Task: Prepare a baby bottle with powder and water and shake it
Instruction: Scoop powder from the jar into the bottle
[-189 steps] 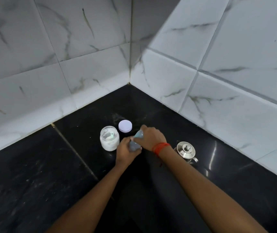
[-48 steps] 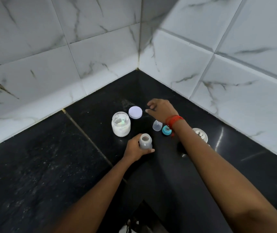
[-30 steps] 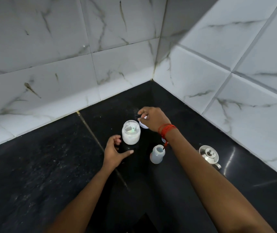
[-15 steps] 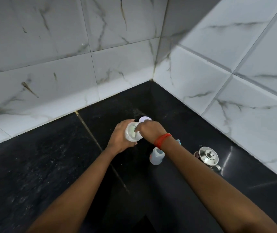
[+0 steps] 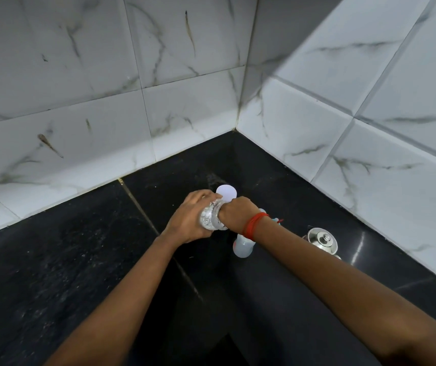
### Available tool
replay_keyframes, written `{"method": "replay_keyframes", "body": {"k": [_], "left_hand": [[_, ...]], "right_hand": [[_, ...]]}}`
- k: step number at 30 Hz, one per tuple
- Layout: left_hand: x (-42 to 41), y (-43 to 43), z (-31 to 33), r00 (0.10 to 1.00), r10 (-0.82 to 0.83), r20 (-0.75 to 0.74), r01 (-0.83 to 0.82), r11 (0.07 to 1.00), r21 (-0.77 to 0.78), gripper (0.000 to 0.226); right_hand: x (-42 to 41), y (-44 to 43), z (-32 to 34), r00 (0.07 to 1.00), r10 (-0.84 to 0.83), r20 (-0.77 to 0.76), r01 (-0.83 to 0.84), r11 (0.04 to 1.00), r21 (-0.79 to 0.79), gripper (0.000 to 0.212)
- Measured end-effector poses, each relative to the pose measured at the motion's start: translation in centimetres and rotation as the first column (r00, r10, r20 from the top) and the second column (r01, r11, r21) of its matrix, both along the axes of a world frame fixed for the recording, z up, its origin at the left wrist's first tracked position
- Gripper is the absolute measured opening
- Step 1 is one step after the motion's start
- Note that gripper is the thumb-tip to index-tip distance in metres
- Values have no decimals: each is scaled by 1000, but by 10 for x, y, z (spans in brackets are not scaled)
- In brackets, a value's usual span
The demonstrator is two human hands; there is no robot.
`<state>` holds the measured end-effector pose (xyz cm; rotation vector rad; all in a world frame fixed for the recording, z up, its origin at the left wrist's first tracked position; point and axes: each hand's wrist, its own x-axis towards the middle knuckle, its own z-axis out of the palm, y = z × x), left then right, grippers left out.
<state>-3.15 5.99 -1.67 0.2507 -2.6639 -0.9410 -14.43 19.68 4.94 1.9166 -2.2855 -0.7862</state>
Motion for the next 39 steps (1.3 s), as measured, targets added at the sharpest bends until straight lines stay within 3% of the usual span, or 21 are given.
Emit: {"method": "replay_keyframes", "body": {"k": [6,11,13,16,19,23,29,34,39], "left_hand": [[7,1,-4,987,146,-73,-125,964,234,102],[9,7,-14,946,300,-120,-218,866,450,106],[10,10,-15,939,309,-151,-206,857,472,103],[10,15,-7,921,296,-253,-150,870,470,102],[9,15,5,880,296,-372,-130,902,411,98],[8,16,16,859,300,-414,-145,919,366,98],[3,18,26,871,238,-430,-109,947,303,96],[4,25,31,862,225,-455,-109,957,267,94],[5,26,29,870,234,-434,-124,955,268,95]], "right_hand": [[-2,13,1,977,39,209,33,943,-332,27],[7,12,22,974,7,228,127,811,-571,18],[9,10,32,975,-1,220,133,803,-581,17],[14,12,43,997,59,53,-19,826,-564,17],[19,17,48,977,138,-159,-209,740,-640,27],[19,22,42,952,167,-258,-302,669,-680,32],[24,24,46,961,105,-256,-257,679,-688,31],[30,28,54,973,62,-224,-194,745,-638,24],[37,33,51,997,-16,-80,-37,786,-617,27]]}}
